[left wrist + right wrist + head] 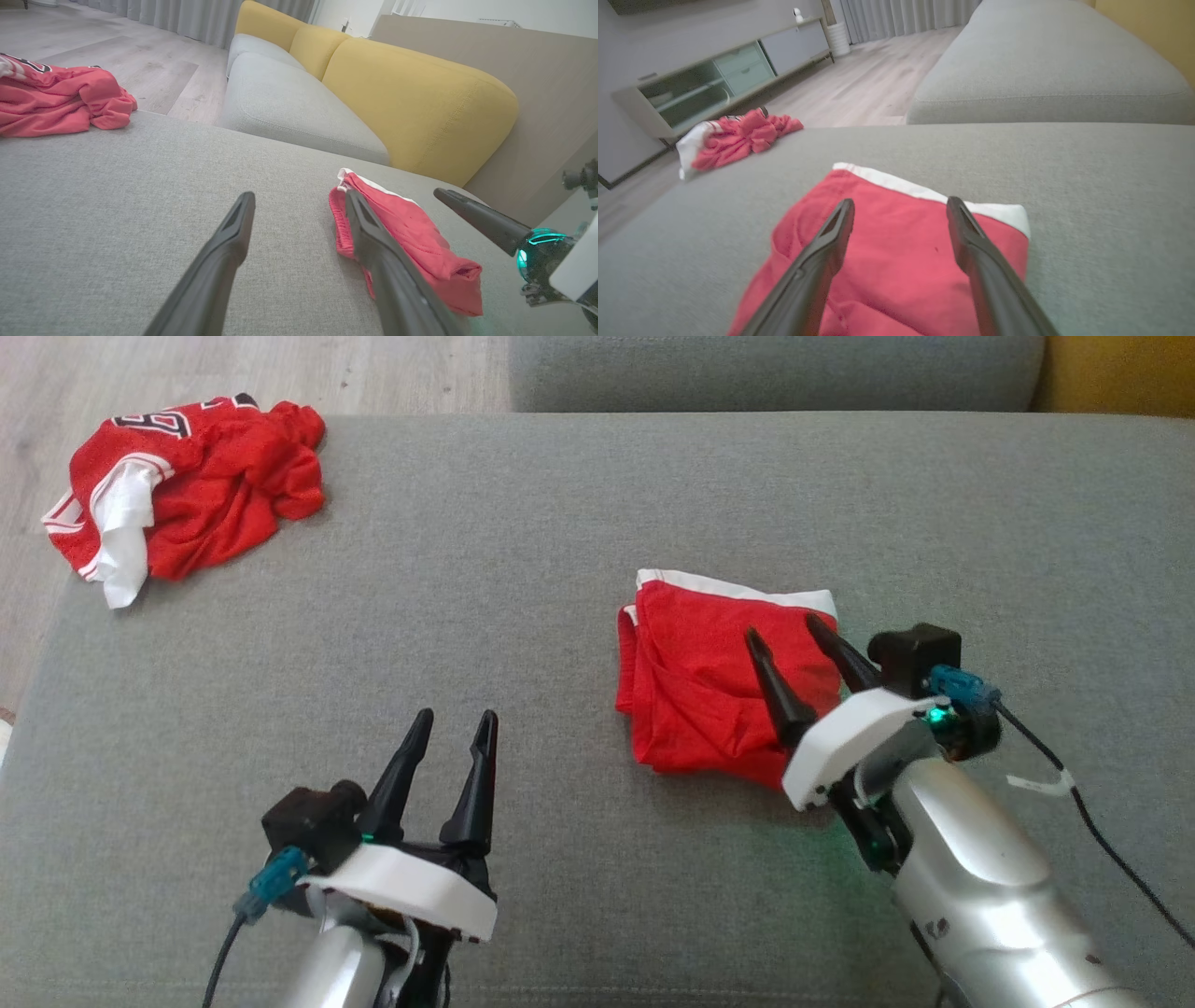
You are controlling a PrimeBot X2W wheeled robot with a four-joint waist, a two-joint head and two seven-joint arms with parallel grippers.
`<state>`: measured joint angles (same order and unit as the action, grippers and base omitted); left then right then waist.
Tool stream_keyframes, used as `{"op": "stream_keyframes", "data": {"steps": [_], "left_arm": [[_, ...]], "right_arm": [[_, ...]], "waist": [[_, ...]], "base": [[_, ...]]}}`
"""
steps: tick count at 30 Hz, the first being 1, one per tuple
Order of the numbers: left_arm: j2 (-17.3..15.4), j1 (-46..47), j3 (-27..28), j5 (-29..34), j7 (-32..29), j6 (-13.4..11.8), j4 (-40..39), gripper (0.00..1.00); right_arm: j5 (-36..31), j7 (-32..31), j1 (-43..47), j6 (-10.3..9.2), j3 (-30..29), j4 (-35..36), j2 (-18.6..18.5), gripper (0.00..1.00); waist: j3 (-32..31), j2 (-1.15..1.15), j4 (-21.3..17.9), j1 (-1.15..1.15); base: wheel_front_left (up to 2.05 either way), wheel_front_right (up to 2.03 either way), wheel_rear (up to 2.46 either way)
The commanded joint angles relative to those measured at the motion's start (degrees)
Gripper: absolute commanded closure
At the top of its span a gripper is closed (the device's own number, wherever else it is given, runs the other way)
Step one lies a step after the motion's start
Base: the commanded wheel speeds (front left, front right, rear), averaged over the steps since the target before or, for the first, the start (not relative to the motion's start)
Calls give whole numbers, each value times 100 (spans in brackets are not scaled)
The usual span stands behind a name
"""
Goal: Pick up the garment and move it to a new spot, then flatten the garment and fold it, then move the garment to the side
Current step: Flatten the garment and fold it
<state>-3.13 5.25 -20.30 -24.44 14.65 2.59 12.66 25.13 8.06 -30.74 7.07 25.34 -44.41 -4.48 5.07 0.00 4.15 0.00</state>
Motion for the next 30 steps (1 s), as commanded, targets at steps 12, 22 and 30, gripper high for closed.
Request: {"op": "stream_keyframes", "data": {"steps": [12,22,30], "left_arm": [[14,174,211,-23,35,10,-155,0],[12,218,269,1,35,25,-152,0],[15,258,299,-2,35,28,-134,0]], "right_arm": [[-371,-39,138,42,267,-464,79,100],[41,-127,233,42,1224,-34,153,100],[496,-329,223,42,2186,174,159,100]], "waist": [[110,0,156,0],[170,0,213,0],[215,0,219,0]], "base": [[0,0,0],[0,0,0],[0,0,0]]}}
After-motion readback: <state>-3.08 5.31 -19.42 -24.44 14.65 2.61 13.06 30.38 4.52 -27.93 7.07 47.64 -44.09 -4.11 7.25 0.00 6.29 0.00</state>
